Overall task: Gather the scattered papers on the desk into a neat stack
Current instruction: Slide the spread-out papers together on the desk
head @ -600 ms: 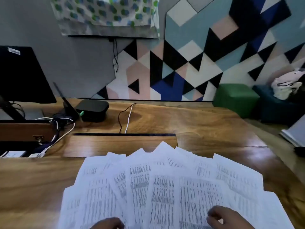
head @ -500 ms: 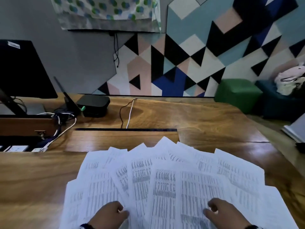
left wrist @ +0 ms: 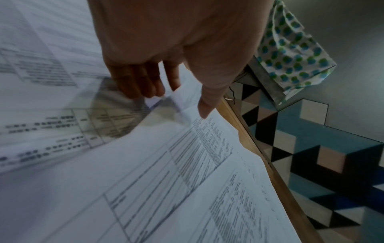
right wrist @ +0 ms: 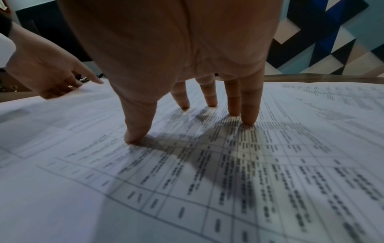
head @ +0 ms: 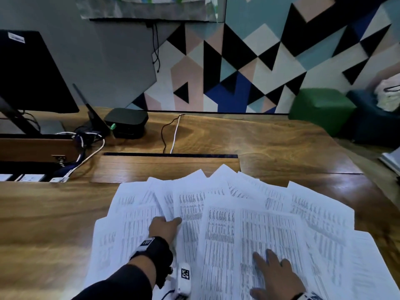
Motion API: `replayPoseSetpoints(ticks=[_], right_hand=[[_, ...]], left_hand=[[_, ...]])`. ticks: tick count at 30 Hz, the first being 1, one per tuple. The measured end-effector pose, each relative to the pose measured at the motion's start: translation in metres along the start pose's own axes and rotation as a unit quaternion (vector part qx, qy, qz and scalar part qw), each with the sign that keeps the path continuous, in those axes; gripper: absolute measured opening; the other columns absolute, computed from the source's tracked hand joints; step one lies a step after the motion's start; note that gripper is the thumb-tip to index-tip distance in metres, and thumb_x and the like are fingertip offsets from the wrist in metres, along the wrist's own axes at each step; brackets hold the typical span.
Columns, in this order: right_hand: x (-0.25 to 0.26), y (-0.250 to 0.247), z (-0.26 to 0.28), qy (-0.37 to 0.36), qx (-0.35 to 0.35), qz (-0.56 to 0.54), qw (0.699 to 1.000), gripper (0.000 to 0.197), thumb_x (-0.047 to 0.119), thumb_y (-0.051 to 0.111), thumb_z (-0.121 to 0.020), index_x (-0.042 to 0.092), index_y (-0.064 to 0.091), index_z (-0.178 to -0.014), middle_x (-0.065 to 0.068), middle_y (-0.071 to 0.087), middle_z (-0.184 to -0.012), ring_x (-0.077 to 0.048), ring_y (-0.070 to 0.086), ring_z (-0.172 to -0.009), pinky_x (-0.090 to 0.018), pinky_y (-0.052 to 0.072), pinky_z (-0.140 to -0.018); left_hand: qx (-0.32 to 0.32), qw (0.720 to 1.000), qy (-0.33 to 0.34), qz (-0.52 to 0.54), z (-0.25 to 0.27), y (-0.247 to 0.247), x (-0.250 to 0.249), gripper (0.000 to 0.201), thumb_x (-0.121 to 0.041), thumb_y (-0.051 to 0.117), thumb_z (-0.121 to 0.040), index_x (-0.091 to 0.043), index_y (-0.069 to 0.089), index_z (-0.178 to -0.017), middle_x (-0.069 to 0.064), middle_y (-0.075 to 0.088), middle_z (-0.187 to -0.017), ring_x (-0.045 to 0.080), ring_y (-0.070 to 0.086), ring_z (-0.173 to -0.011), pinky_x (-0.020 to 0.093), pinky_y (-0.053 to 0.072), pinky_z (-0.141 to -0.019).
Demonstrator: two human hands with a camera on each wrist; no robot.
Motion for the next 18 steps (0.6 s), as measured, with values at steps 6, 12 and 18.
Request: replayPoseSetpoints(ticks=[6, 12, 18], right_hand=[[-0.006, 0.007, -0.010, -0.005, 0.010, -0.052, 0.999, 0.096, 0.067, 0.057, -0.075, 0.038, 0.006, -0.150, 0.000, -0.001, -0.162, -0.038, 0.012, -0.144, -0.052, 0.029, -0.113], [-0.040, -0.015, -0.011, 0.081, -0.090, -0.186, 0.975, 0.104, 0.070, 0.060, -0.070, 0.020, 0.016, -0.149, -0.004, 0.018, -0.157, -0.031, 0.026, -0.140, -0.045, 0.033, -0.112], [-0.112, -0.003, -0.004, 0.283, -0.104, -0.243, 0.922, 0.127, 0.075, 0.073, -0.048, 0.008, 0.020, -0.142, -0.016, 0.032, -0.142, -0.034, 0.038, -0.129, -0.046, 0.040, -0.105]], left_hand=[[0.073, 0.992, 0.097, -0.040, 0.030, 0.028, -0.012, 0.031, -0.024, 0.074, -0.076, -0.012, 0.062, -0.102, 0.009, 0.072, -0.097, 0.028, 0.070, -0.089, 0.044, 0.059, -0.083], [0.153, 0.985, 0.078, -0.035, 0.050, 0.042, -0.009, 0.010, -0.004, 0.071, -0.080, -0.013, 0.065, -0.080, 0.004, 0.072, -0.080, 0.022, 0.070, -0.074, 0.028, 0.056, -0.065], [0.148, 0.987, 0.035, -0.049, 0.039, 0.028, 0.001, 0.005, -0.008, 0.060, -0.071, -0.009, 0.056, -0.067, 0.009, 0.053, -0.063, 0.022, 0.050, -0.058, 0.028, 0.041, -0.056]])
Point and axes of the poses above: each hand's wrist, its own z-axis away from the middle knuckle, its own y-axis out of the palm, x = y × z, the point moved 10 cm from there along -z, towards the middle knuckle
